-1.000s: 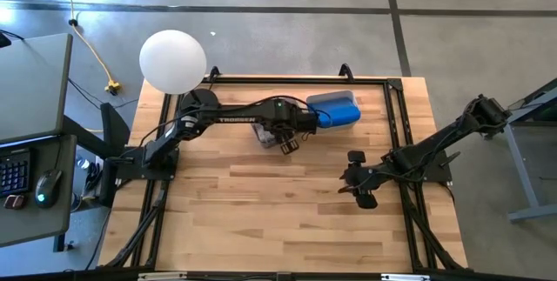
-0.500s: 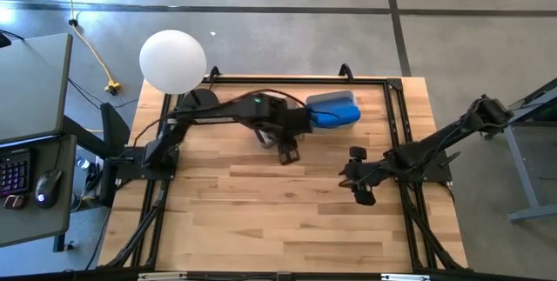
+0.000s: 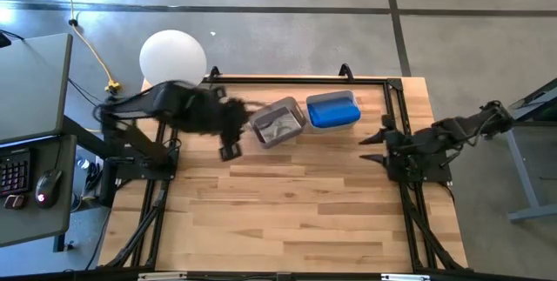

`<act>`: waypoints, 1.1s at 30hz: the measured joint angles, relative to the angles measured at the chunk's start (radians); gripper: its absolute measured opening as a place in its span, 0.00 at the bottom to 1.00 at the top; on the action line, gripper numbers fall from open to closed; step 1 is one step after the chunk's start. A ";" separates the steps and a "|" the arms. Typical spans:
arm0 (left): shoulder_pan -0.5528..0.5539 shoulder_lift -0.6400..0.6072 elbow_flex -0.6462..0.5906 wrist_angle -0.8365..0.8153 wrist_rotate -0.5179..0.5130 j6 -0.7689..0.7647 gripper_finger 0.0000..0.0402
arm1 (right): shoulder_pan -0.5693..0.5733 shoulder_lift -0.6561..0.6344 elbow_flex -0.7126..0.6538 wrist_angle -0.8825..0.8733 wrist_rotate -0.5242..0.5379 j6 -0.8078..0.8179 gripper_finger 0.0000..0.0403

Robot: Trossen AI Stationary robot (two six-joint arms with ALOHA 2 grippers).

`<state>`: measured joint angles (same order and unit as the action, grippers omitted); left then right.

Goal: Pick & place jewel cases by type
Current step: Return to Home Position

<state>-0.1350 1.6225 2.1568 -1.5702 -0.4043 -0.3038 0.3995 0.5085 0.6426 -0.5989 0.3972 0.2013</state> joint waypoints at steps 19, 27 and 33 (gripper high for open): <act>-0.173 -1.081 -1.606 1.221 0.030 0.057 0.40 | 0.000 -0.248 -0.068 0.062 0.023 -0.022 0.47; -0.173 -1.424 -1.861 1.368 -0.053 0.038 0.40 | 0.000 -0.284 -0.068 0.060 0.038 -0.018 0.47; -0.173 -1.607 -2.016 1.527 0.079 0.167 0.40 | 0.000 -0.295 -0.068 0.062 0.050 -0.018 0.47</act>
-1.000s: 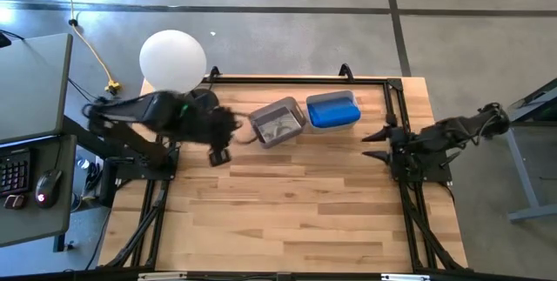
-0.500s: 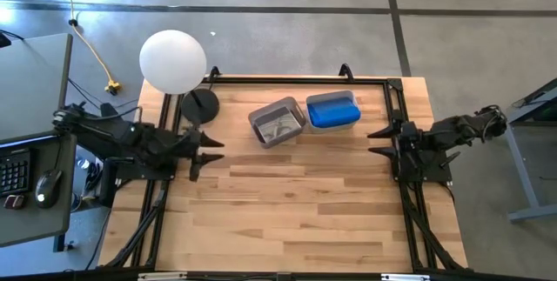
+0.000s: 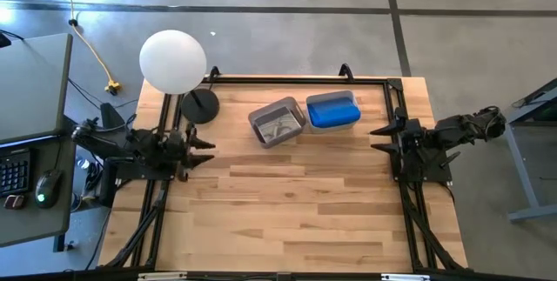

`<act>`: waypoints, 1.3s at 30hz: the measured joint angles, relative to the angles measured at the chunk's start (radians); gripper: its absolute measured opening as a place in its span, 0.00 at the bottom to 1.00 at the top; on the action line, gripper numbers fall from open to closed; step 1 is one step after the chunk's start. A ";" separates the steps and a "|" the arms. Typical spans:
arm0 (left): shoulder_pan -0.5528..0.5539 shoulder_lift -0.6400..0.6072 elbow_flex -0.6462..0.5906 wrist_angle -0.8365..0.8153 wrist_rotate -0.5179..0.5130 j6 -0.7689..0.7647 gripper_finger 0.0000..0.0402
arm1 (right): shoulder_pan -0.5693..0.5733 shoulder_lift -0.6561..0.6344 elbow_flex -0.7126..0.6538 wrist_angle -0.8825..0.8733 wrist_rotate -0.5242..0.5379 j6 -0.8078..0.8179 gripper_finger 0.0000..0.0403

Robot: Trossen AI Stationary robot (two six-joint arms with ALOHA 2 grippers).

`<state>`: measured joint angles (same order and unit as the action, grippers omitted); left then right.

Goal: Pick & place jewel cases by type
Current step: Return to Home Position

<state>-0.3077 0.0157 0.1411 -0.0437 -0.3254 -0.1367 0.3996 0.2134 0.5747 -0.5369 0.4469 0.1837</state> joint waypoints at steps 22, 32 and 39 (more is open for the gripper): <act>0.000 -0.005 -0.124 0.205 0.109 0.221 0.40 | 0.000 0.007 -0.457 0.723 -0.034 -0.024 0.47; 0.000 -0.005 -0.125 0.114 0.081 0.245 0.40 | 0.000 0.006 -0.560 0.827 -0.024 -0.061 0.47; 0.000 -0.003 -0.126 0.096 0.038 0.276 0.40 | 0.000 0.007 -0.560 0.730 0.010 -0.132 0.47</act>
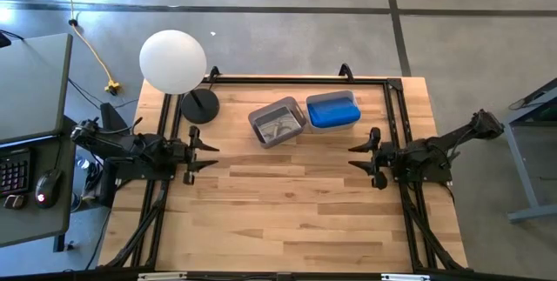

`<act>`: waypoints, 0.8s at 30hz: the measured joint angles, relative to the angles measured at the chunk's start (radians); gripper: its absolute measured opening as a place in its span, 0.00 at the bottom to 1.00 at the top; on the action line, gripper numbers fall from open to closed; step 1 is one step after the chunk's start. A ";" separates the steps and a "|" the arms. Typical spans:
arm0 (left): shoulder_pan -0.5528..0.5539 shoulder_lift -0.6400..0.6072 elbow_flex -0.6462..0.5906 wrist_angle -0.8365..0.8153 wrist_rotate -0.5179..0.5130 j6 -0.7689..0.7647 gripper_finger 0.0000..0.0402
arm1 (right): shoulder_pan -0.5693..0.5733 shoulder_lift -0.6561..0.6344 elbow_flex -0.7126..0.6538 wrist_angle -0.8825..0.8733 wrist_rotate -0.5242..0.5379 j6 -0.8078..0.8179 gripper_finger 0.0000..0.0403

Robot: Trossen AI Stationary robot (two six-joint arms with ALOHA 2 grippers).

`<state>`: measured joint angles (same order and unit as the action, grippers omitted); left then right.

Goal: Pick & place jewel cases by type
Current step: Return to Home Position

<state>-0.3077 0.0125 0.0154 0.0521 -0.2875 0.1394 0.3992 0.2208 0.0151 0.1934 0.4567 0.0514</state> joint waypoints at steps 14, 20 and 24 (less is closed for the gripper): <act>0.000 0.011 0.000 -0.001 0.013 0.006 0.40 | 0.000 0.000 0.000 -0.016 -0.002 0.071 0.47; 0.000 0.011 0.000 -0.001 0.013 0.006 0.40 | 0.000 0.000 0.000 -0.016 -0.002 0.071 0.47; 0.000 0.011 0.000 -0.001 0.013 0.005 0.40 | 0.000 0.000 0.000 -0.016 -0.002 0.071 0.47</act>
